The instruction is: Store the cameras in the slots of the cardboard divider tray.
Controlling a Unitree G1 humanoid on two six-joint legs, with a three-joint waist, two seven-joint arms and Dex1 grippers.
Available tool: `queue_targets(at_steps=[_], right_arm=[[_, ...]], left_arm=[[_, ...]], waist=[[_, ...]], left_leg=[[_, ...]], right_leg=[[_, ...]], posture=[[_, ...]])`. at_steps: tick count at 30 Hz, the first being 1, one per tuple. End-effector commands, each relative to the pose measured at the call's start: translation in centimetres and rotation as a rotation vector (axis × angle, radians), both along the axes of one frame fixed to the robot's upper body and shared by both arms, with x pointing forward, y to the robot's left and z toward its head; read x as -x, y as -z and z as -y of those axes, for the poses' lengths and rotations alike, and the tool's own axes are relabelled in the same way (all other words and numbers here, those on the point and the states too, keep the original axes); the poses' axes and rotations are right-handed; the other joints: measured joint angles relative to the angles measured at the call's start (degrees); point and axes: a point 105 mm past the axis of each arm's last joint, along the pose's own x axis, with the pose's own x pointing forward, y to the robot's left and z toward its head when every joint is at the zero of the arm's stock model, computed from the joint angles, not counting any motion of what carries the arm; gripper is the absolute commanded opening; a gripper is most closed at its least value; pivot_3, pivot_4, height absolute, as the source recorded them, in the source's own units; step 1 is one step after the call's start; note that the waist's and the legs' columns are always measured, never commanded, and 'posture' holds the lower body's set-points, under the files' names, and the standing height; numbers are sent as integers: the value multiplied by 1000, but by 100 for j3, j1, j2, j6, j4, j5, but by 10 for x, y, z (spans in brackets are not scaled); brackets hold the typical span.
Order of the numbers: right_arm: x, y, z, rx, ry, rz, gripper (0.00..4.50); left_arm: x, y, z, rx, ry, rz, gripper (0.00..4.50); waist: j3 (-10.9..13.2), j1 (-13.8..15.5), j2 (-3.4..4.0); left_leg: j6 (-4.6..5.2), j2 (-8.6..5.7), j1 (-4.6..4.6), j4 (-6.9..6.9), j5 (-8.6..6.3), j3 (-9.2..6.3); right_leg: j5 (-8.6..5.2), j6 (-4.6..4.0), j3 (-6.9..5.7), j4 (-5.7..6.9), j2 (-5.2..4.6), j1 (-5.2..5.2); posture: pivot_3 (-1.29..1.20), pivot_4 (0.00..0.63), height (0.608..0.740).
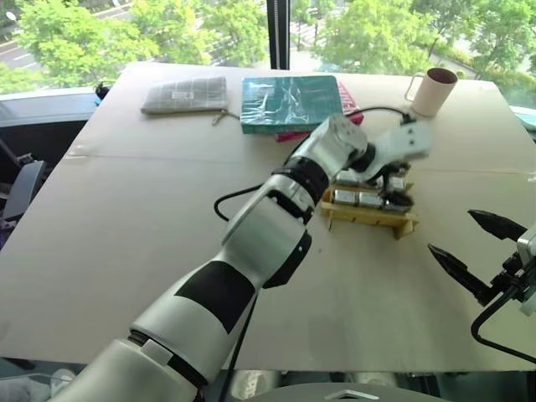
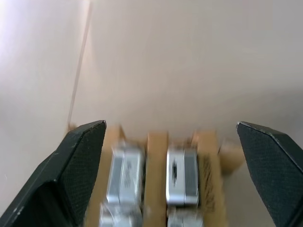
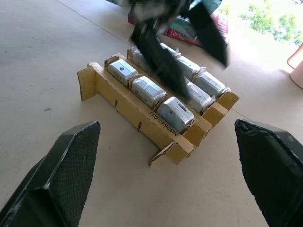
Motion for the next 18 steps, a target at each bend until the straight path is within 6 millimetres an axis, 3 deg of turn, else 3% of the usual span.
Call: queue_targets(at_steps=[1,4,8,12,16,18], right_arm=[[-2,-5,-5,10,-7,42,4500],[-5,-3,-8,2,-4,43,4500],[-6,2,-8,-9,5,33,4500],[-14,7,5,-17,68,27,4500],[-19,10,13,-19,103,40,4500],[-21,11,17,-21,117,38,4500]], left_arm=[[1,-54,-14,194,20,-6,4388],[-8,-72,-45,359,4,-26,4388],[-12,-59,-95,562,-67,11,4388],[3,-23,-151,679,-233,-113,4388],[22,19,-184,660,-458,-74,4388],[36,51,-208,601,-604,-35,4388]], waist=[[-4,-23,7],[-8,-33,14],[-14,-58,26],[-5,-87,12],[-10,-84,15],[-14,-56,19]], left_leg=[[-1,0,3,-1,0,0],[-4,1,10,-1,2,6],[-18,2,44,-5,10,12],[-35,10,82,-12,18,9],[-39,8,96,-13,19,10],[-46,7,100,-14,21,8]], right_leg=[[-1,1,0,2,2,2],[-1,1,5,12,4,1],[-1,0,37,32,2,19],[-1,-4,66,26,-13,57],[0,-4,76,30,-17,63],[-1,-5,73,32,-16,69]], posture=[[0,150,740],[0,150,740],[0,150,740],[0,150,740],[0,150,740],[0,150,740]])
